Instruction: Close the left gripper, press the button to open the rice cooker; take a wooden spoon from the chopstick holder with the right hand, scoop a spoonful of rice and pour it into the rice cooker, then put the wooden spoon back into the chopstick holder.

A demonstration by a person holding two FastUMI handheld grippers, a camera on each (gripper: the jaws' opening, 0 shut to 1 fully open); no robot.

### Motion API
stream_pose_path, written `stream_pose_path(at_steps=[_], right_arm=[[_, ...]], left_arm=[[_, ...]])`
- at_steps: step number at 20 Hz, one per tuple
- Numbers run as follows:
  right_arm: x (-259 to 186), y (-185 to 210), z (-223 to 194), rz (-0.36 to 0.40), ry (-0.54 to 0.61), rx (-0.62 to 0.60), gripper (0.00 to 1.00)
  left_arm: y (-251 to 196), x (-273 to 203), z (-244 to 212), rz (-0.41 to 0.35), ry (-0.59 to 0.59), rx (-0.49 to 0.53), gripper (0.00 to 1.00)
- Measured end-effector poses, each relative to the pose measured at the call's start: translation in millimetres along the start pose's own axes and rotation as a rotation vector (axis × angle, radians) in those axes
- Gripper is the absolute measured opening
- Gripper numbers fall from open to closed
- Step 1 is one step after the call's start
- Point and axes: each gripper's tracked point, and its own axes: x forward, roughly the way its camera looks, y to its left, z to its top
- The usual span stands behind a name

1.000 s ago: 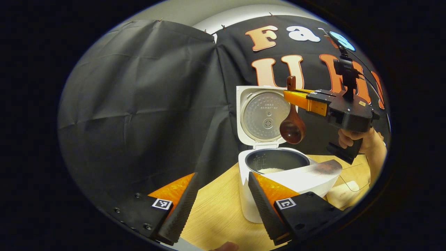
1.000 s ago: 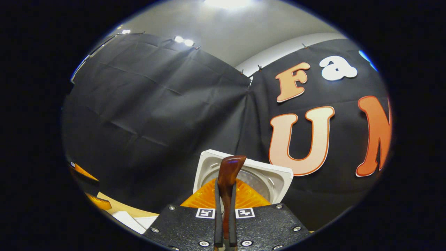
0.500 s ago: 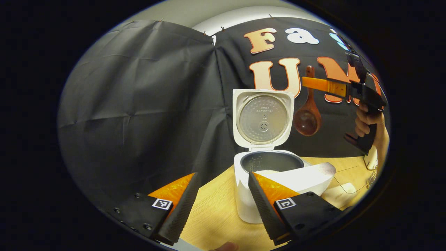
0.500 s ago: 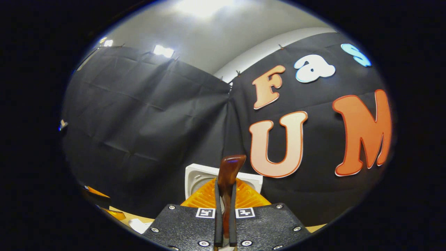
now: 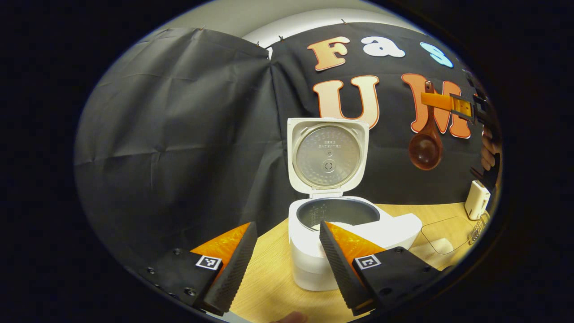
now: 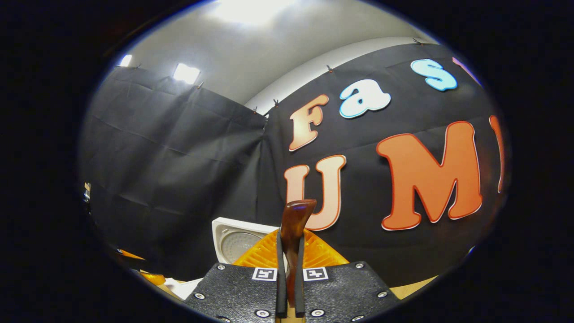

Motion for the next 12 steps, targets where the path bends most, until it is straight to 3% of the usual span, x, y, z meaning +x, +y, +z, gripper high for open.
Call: stream_pose_path(at_steps=[12], right_arm=[[-95, -137, 7, -0.287, 0.067, 0.007, 0.07]], left_arm=[[-57, 8, 7, -0.083, -0.003, -0.018, 0.92]])
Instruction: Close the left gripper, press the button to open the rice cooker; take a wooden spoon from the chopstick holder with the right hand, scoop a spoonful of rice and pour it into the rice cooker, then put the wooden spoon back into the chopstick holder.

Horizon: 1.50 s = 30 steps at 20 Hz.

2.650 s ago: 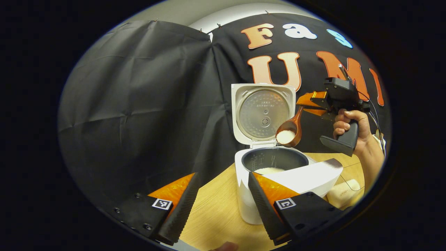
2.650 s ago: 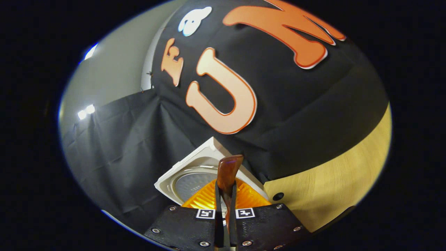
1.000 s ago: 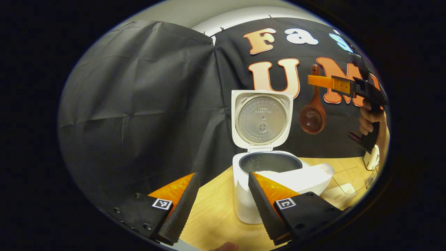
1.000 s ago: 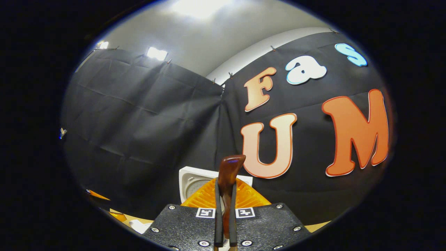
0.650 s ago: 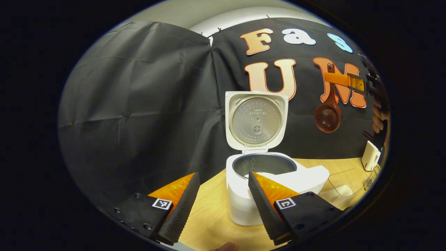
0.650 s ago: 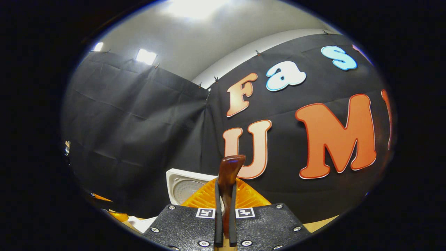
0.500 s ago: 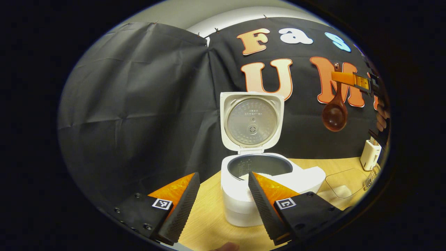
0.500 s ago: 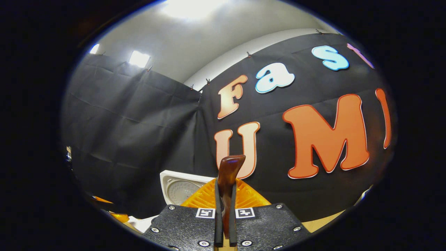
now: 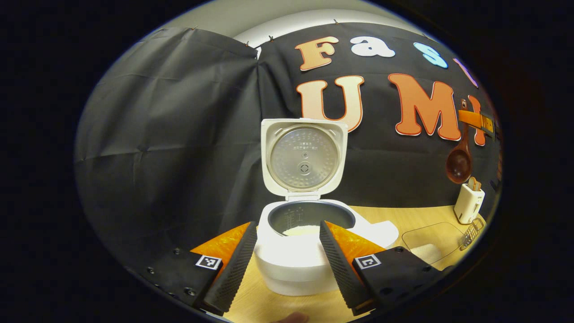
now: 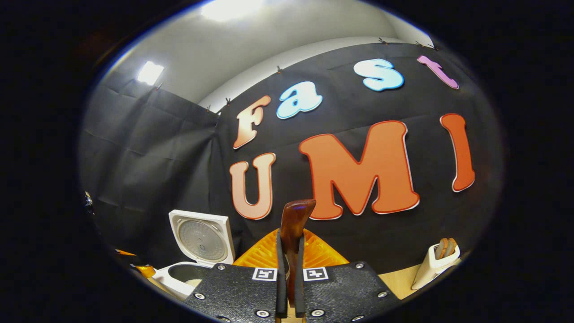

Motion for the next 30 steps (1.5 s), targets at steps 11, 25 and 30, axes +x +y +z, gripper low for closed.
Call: stream_pose_path(at_steps=[11, 25, 30], right_arm=[[-62, -125, 3, -0.245, 0.051, 0.007, 0.07], [-119, -231, -50, -0.489, 0.147, 0.138, 0.07], [-137, -255, -87, -0.560, 0.197, 0.218, 0.07]], left_arm=[[-38, 7, 4, -0.046, -0.004, -0.018, 0.92], [-60, 5, 4, -0.057, 0.002, 0.013, 0.92], [-62, 7, 4, -0.052, 0.000, 0.027, 0.92]])
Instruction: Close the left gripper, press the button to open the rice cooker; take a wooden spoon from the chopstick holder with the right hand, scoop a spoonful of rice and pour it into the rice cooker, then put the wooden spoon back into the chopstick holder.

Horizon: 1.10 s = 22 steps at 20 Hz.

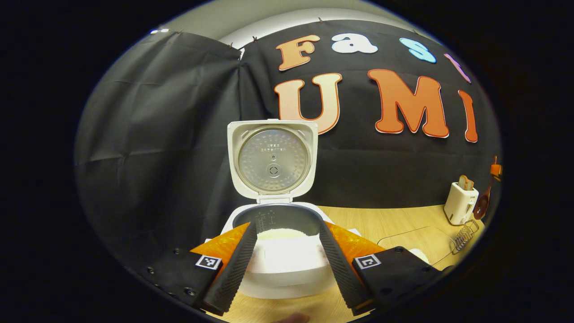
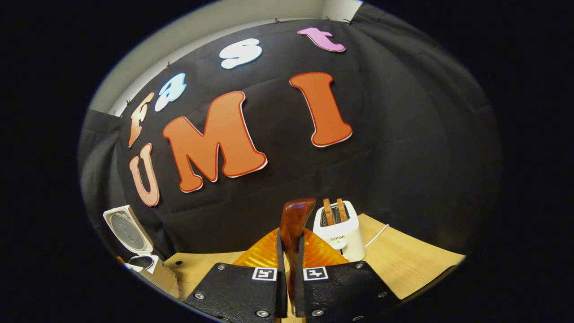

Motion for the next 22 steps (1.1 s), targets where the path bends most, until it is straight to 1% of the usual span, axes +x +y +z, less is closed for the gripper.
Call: stream_pose_path(at_steps=[2, 5, 8, 11, 15, 16, 18, 20, 22], right_arm=[[0, -16, -9, -0.030, 0.010, 0.026, 0.07], [2, -26, -22, -0.056, 0.029, 0.052, 0.07], [2, -26, -35, -0.052, 0.047, 0.077, 0.07], [6, -36, -48, -0.095, 0.052, 0.104, 0.07], [5, -44, -66, -0.109, 0.078, 0.179, 0.07], [6, -45, -71, -0.113, 0.091, 0.190, 0.07], [5, -45, -79, -0.123, 0.106, 0.209, 0.07], [6, -48, -78, -0.129, 0.087, 0.215, 0.07], [4, -48, -86, -0.135, 0.110, 0.206, 0.07]], left_arm=[[-1, 2, -1, 0.003, -0.001, 0.001, 0.92], [-3, 3, -4, 0.002, 0.009, 0.004, 0.92], [-5, 5, -4, 0.003, 0.012, 0.003, 0.92], [-4, 5, -4, 0.013, 0.017, 0.014, 0.92], [-3, 4, 2, 0.018, 0.000, 0.022, 0.92], [-5, 5, 3, 0.014, -0.002, 0.020, 0.91], [-10, 7, 6, 0.000, -0.006, 0.017, 0.92], [-18, 6, 10, -0.029, -0.013, 0.000, 0.92], [-20, 7, 18, -0.038, -0.027, -0.012, 0.92]])
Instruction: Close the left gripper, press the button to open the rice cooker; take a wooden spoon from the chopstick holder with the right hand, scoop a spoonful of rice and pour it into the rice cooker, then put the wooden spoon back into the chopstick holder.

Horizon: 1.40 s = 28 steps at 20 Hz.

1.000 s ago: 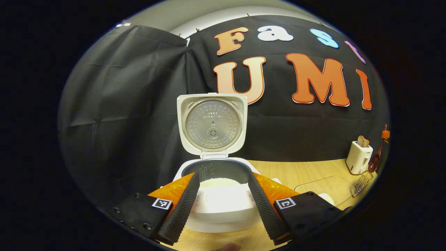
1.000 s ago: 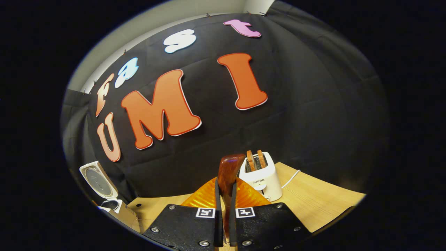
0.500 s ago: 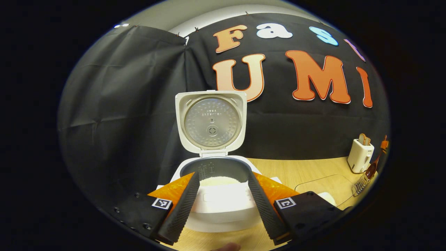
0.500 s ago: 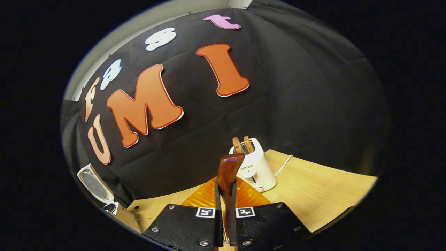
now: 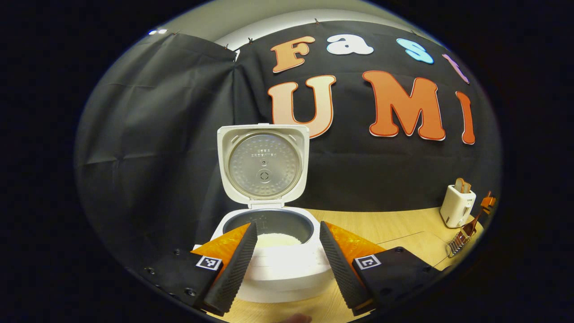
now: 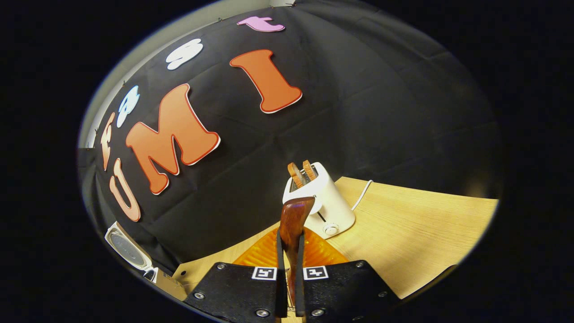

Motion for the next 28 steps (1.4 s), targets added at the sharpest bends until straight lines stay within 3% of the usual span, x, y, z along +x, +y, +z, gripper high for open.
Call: stream_pose_path(at_steps=[8, 11, 14, 16, 17, 18, 19, 22, 25, 28], right_arm=[[-8, -13, -12, 0.004, 0.027, -0.004, 0.12], [-9, -12, -11, 0.013, 0.032, -0.042, 0.17], [-16, -12, -5, 0.008, 0.035, -0.152, 0.18], [-22, -14, 7, -0.011, 0.020, -0.252, 0.27], [-26, -13, 10, -0.014, 0.022, -0.281, 0.22], [-31, -12, 16, -0.015, 0.015, -0.302, 0.25], [-35, -10, 23, -0.011, 0.002, -0.316, 0.41], [-46, -2, 52, 0.001, -0.080, -0.347, 0.55], [-56, 6, 82, 0.007, -0.148, -0.358, 0.75], [-66, 13, 108, 0.021, -0.195, -0.378, 0.80]], left_arm=[[-8, 7, 33, -0.014, -0.065, -0.009, 0.92], [-22, 12, 47, -0.084, -0.086, -0.046, 0.92], [-16, 19, 63, -0.084, -0.094, -0.051, 0.92], [-13, 23, 79, -0.082, -0.113, -0.047, 0.91], [-10, 26, 88, -0.077, -0.121, -0.041, 0.91], [-6, 29, 98, -0.072, -0.133, -0.036, 0.92], [-4, 31, 106, -0.072, -0.140, -0.032, 0.91], [10, 44, 135, -0.037, -0.172, -0.007, 0.90], [17, 56, 157, -0.024, -0.185, -0.003, 0.91], [32, 73, 177, 0.001, -0.178, -0.010, 0.91]])
